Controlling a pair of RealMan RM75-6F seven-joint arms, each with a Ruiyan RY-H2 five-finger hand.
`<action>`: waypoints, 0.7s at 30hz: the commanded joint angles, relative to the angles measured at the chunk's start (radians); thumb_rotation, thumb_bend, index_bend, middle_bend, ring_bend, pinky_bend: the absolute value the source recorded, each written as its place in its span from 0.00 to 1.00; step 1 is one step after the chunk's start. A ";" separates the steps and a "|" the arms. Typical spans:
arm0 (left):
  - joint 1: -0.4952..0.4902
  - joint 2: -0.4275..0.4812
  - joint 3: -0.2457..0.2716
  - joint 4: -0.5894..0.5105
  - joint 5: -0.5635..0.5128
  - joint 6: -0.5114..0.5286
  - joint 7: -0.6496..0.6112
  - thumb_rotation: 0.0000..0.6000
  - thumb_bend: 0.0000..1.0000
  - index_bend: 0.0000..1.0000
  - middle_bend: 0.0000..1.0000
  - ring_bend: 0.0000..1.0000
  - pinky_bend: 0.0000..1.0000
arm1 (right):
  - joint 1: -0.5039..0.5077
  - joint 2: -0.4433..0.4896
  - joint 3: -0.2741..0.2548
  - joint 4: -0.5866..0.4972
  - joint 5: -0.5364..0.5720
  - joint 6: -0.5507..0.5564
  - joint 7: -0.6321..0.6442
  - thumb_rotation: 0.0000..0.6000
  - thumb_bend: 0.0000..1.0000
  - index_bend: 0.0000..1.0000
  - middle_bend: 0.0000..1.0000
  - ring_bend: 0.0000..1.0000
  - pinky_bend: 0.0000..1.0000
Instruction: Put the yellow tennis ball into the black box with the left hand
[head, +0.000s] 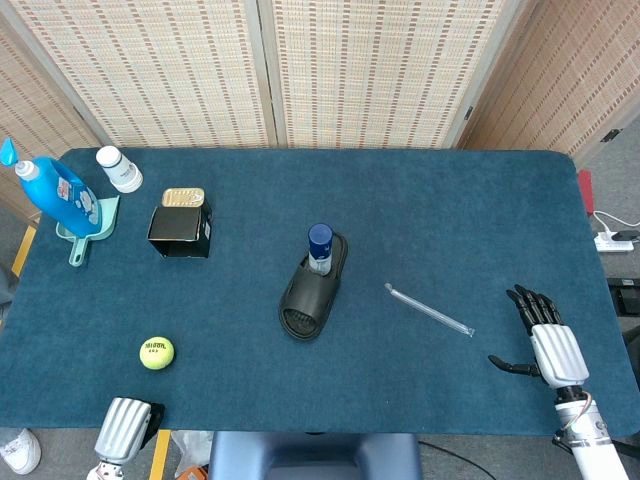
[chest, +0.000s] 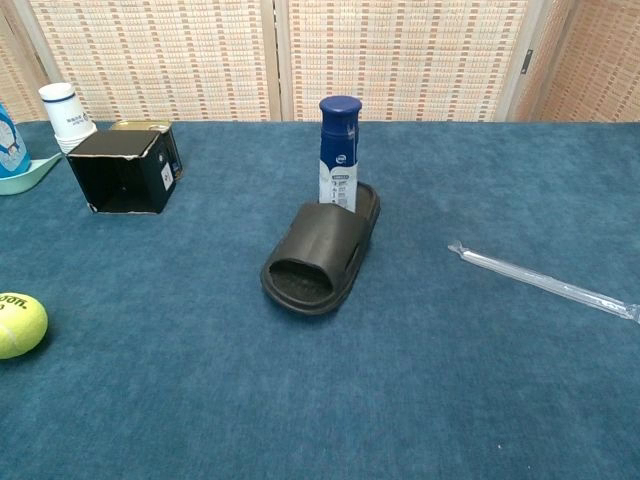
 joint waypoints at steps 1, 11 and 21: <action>-0.017 -0.016 -0.017 0.013 -0.017 -0.037 0.005 1.00 0.68 1.00 1.00 1.00 1.00 | -0.001 0.002 0.002 0.002 0.002 0.001 0.007 1.00 0.00 0.00 0.00 0.00 0.00; -0.054 -0.065 -0.056 0.061 -0.044 -0.091 0.022 1.00 0.67 1.00 1.00 1.00 1.00 | 0.001 0.003 0.003 0.007 0.006 -0.007 0.014 1.00 0.00 0.00 0.00 0.00 0.00; -0.145 -0.135 -0.141 0.165 -0.090 -0.153 -0.004 1.00 0.67 1.00 1.00 1.00 1.00 | 0.005 0.001 0.005 0.004 0.012 -0.016 0.002 1.00 0.00 0.00 0.00 0.00 0.00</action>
